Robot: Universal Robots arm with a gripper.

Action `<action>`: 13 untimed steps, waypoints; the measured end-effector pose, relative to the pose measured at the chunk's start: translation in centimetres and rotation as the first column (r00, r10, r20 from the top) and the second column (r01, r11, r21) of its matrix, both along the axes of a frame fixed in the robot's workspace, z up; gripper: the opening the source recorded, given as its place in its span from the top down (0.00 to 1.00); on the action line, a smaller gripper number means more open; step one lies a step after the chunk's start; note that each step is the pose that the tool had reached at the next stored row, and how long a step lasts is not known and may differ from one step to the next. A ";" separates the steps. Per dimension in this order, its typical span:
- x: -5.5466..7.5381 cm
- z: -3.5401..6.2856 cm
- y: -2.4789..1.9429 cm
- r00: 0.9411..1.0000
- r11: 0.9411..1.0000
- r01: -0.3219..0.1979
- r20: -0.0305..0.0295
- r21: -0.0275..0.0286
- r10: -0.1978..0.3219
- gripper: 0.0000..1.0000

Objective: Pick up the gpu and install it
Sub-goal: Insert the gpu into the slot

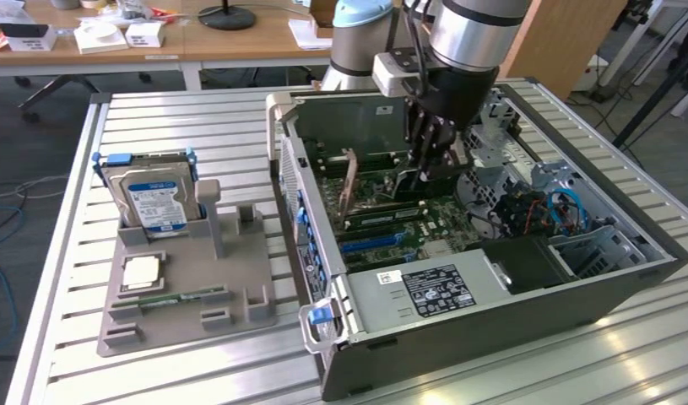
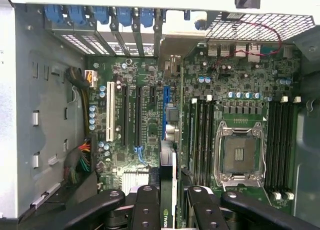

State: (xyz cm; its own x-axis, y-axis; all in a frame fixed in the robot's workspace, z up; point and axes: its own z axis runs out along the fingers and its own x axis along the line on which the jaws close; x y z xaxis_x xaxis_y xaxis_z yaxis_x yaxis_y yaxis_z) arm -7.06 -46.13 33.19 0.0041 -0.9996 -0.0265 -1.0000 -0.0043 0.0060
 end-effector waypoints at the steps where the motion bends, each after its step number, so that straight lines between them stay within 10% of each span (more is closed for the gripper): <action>1: 0.0 -0.10 0.00 1.000 1.000 0.000 0.000 0.000 0.000 0.74; 13: 0.0 -0.69 0.00 1.000 1.000 0.000 0.000 0.000 0.000 0.74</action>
State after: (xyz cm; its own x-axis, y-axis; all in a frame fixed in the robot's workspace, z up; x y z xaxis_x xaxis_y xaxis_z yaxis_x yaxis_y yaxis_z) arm -7.06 -46.13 32.50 0.0040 -0.9996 -0.0265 -1.0000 -0.0042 0.0061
